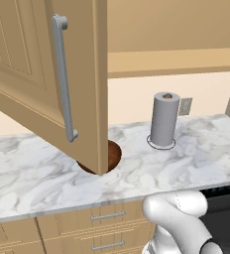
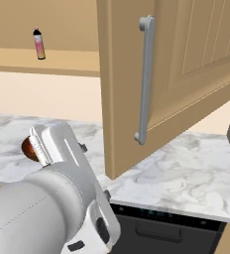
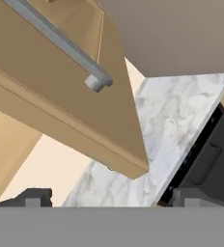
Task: Open the cabinet. Pick the orange and apple from the cabinet and place them into the bowl. Then close the cabinet.
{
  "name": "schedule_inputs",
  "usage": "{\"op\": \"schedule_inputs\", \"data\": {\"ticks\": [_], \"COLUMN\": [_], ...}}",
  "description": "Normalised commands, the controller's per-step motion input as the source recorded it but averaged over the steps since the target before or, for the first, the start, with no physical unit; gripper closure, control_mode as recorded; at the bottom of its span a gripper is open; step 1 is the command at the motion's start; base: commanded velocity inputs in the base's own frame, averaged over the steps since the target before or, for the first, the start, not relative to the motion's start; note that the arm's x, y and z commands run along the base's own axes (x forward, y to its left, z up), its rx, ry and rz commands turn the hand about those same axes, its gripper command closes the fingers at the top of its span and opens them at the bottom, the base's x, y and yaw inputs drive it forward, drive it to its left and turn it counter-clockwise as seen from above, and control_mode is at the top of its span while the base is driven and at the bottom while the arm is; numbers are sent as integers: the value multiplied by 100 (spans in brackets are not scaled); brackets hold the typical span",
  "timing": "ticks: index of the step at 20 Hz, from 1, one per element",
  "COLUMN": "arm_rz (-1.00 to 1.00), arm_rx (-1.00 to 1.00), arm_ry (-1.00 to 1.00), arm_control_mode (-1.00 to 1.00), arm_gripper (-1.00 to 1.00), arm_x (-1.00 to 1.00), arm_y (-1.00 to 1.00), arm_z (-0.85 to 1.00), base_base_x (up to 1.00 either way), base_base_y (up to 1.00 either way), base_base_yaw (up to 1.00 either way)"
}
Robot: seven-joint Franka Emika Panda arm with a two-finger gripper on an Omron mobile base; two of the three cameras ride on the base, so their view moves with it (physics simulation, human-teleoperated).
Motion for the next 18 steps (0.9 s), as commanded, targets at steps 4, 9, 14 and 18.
{"op": "schedule_inputs", "data": {"ticks": [4, 9, 14, 18], "arm_rz": [-4, -4, -3, -4], "arm_rx": [8, 8, 10, 11], "arm_ry": [-3, -16, -12, -5], "arm_control_mode": [-100, -100, -100, -100], "arm_gripper": [-100, -100, -100, -100], "arm_x": [0, 4, 35, 61], "arm_y": [-37, -30, -17, 0], "arm_z": [2, 0, -4, -23], "base_base_x": [0, 0, 0, 0], "base_base_y": [0, 0, 0, 0], "base_base_yaw": [0, 0, 0, 0]}}
